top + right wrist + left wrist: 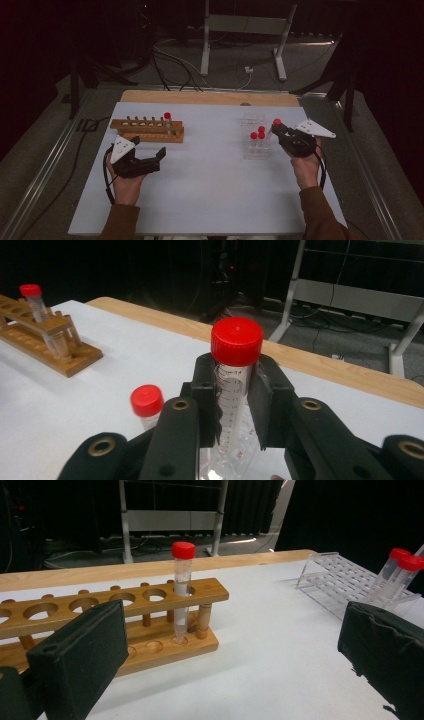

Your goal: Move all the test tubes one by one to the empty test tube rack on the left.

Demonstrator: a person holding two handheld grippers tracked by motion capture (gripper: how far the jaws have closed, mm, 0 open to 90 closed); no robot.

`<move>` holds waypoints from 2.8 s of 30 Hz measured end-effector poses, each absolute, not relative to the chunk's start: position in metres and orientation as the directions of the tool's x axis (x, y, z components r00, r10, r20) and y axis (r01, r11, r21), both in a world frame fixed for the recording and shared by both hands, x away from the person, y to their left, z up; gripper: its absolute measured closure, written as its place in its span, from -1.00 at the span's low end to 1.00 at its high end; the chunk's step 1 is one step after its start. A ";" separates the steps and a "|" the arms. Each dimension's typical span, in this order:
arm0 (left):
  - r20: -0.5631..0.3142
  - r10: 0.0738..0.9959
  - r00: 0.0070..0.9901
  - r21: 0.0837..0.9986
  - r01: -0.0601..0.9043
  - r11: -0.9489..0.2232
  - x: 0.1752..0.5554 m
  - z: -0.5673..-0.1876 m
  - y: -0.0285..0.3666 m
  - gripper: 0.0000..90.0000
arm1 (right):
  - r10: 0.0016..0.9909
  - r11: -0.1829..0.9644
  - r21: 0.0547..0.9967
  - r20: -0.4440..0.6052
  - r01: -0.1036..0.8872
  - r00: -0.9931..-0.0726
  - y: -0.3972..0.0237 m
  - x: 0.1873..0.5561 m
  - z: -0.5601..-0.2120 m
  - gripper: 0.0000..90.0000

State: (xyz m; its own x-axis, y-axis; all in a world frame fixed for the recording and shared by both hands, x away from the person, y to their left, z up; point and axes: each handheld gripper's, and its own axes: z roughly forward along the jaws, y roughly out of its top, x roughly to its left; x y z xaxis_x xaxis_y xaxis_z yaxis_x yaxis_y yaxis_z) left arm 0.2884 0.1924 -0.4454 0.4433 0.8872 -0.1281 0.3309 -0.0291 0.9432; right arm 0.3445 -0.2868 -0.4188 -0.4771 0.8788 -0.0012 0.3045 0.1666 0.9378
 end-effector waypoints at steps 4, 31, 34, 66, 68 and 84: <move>-0.127 0.883 0.451 0.945 0.327 -0.032 0.288 -0.444 0.190 -0.98 | 0.869 0.154 0.938 0.020 0.310 -0.494 -0.289 0.337 -0.416 0.65; -0.071 0.774 0.629 0.945 0.290 -0.149 0.292 -0.441 0.098 -0.97 | 0.770 0.207 0.929 0.039 0.308 -0.636 -0.253 0.299 -0.417 0.66; -0.060 0.750 0.659 0.944 0.282 -0.172 0.294 -0.441 0.079 -0.96 | 0.754 0.216 0.928 0.040 0.305 -0.655 -0.245 0.297 -0.417 0.66; 0.120 0.594 0.796 0.911 0.150 -0.384 0.290 -0.446 0.005 0.68 | 0.655 0.256 0.919 0.063 0.300 -0.753 -0.199 0.290 -0.418 0.66; 0.117 0.590 0.799 0.912 0.149 -0.382 0.290 -0.445 0.005 0.68 | 0.654 0.250 0.919 0.072 0.304 -0.753 -0.199 0.291 -0.418 0.65; 0.075 0.627 0.776 0.923 0.184 -0.338 0.297 -0.444 0.014 0.69 | 0.687 0.208 0.927 0.088 0.311 -0.722 -0.213 0.292 -0.416 -0.50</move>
State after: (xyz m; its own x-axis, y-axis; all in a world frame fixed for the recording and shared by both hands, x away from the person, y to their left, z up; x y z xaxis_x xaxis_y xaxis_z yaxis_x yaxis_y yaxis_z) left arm 0.2974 0.0142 -0.4440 0.7758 0.6266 0.0747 0.1843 -0.3382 0.9228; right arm 0.2917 -0.2135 -0.4156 -0.7216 0.6867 0.0876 0.3108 0.2082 0.9274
